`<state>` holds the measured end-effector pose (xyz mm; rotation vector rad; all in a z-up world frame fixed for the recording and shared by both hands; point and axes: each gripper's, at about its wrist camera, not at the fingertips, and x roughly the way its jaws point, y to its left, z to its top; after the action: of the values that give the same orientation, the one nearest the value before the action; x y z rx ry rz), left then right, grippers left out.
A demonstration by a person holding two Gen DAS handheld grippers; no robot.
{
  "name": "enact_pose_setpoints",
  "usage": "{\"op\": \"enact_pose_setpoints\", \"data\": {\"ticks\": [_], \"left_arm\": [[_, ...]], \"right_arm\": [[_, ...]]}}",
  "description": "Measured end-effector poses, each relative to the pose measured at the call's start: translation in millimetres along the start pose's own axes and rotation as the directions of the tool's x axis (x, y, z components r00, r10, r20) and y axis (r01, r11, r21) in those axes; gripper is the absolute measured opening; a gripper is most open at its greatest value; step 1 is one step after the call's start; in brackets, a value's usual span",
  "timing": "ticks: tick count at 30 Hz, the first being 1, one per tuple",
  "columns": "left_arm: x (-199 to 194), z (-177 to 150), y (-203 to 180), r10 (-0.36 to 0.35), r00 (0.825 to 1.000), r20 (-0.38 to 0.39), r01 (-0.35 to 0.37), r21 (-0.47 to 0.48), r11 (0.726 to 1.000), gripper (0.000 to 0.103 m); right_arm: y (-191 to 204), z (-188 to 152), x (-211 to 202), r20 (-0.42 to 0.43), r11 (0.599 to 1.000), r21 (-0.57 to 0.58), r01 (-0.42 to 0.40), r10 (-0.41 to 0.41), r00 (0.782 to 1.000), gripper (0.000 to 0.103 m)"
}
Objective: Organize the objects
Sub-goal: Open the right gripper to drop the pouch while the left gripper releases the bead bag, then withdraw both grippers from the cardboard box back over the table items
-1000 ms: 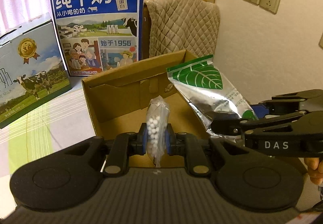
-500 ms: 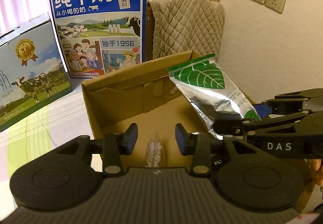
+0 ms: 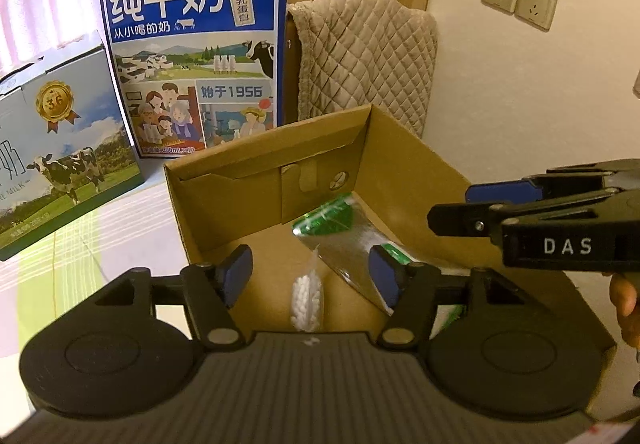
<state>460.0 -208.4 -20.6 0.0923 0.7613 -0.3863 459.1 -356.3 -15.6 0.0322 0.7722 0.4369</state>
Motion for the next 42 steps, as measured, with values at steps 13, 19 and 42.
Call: {"op": "enact_pose_setpoints", "data": {"ticks": [13,19,42], "left_arm": [[-53,-14,-9,-0.031,0.998,0.053,0.033,-0.031,0.999,0.078],[-87,-27,-11,-0.023,0.997,0.067,0.027,-0.058,0.998,0.081],[-212,-110,40,-0.048,0.993,0.108,0.06,-0.107,0.992,0.084]], "right_arm": [[3,-27,-49,0.037,0.998,0.059,-0.02,0.018,0.999,0.049],[14,-41,-73,0.056,0.996,0.083,-0.044,0.04,0.998,0.053],[131,-104,-150,0.104,0.993,0.106,-0.06,0.049,0.993,0.058]]}}
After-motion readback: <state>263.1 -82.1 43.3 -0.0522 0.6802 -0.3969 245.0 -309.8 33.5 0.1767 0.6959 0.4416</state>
